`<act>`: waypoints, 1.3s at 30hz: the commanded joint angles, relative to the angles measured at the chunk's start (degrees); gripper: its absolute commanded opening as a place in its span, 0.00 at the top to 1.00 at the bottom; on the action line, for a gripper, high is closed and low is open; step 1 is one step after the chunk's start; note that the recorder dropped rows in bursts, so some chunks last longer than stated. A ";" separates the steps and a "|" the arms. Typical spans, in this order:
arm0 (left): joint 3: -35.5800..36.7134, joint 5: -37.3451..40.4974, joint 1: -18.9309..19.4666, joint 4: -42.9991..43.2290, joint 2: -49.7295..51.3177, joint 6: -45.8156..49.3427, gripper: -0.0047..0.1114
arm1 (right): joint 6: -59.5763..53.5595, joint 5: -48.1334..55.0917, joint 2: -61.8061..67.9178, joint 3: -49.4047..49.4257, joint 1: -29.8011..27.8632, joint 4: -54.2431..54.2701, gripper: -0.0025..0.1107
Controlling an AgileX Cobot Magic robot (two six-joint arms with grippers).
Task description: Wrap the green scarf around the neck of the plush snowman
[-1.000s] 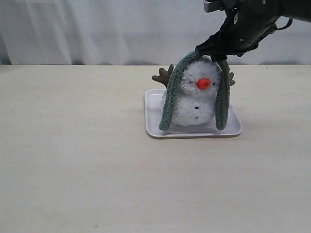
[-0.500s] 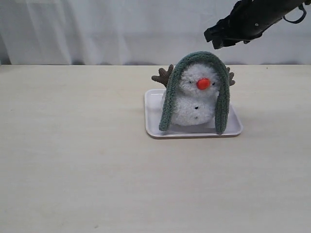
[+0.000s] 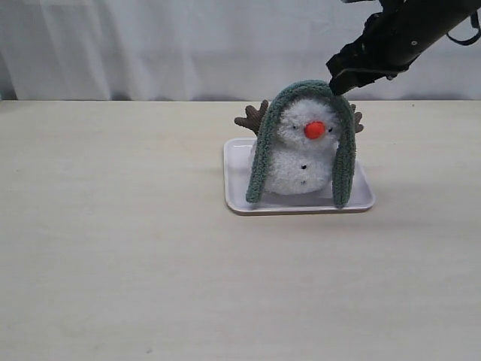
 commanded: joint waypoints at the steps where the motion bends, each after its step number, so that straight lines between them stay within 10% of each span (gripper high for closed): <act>1: 0.09 -0.78 0.06 -0.09 -0.12 -0.13 0.96 | -3.59 2.86 -2.08 -0.58 -1.46 2.77 0.58; 16: 0.09 -0.78 0.06 -0.09 -0.12 -0.13 0.96 | -10.04 -15.08 -2.53 8.95 4.20 -6.68 0.58; 26: 0.09 -0.78 0.06 -0.09 -0.12 -0.13 0.96 | -12.22 -21.01 -2.53 9.94 4.70 -6.67 0.94; 39: 0.09 -0.78 0.06 -0.09 -0.12 -0.13 0.96 | -10.93 -23.94 -2.53 9.35 4.70 -3.52 0.93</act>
